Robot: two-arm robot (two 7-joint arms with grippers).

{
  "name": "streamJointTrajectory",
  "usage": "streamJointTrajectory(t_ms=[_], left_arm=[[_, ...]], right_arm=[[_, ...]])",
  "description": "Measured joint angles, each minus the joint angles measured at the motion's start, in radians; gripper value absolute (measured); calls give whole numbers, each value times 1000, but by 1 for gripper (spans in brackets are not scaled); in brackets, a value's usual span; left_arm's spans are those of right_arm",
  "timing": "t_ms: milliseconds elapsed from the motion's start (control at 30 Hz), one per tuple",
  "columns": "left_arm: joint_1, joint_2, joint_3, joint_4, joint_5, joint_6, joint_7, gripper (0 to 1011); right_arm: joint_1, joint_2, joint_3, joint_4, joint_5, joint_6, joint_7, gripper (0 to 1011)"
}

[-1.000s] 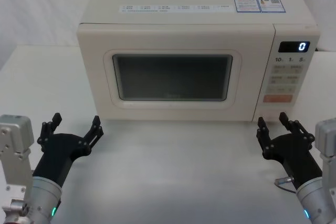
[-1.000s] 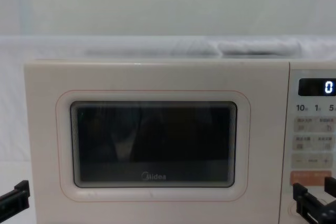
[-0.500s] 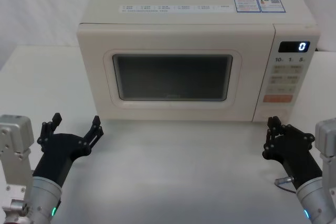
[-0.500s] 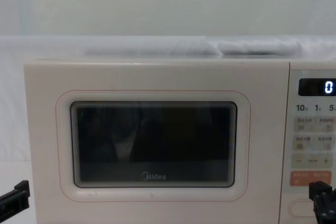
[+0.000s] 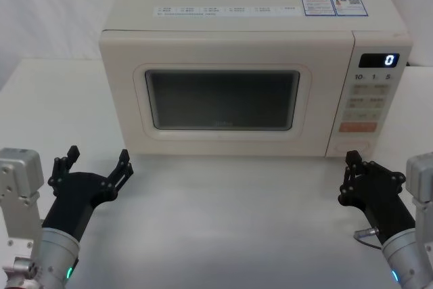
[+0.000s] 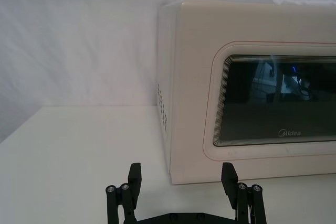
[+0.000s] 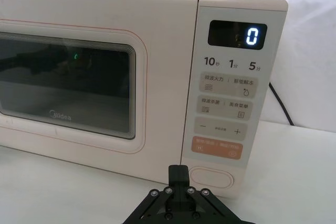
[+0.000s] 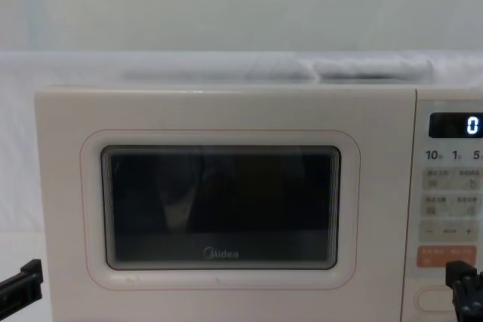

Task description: Press the button to open the microwave door with one hand; close the microwave door with the other hand.

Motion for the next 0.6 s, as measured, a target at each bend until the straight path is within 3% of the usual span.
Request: streamJointTrajectory(t_ms=[600], left_arm=[[0,0,0,0,0,0,0,1001]], right_arm=[[2,-5,4,-9,-3,4,4,0]])
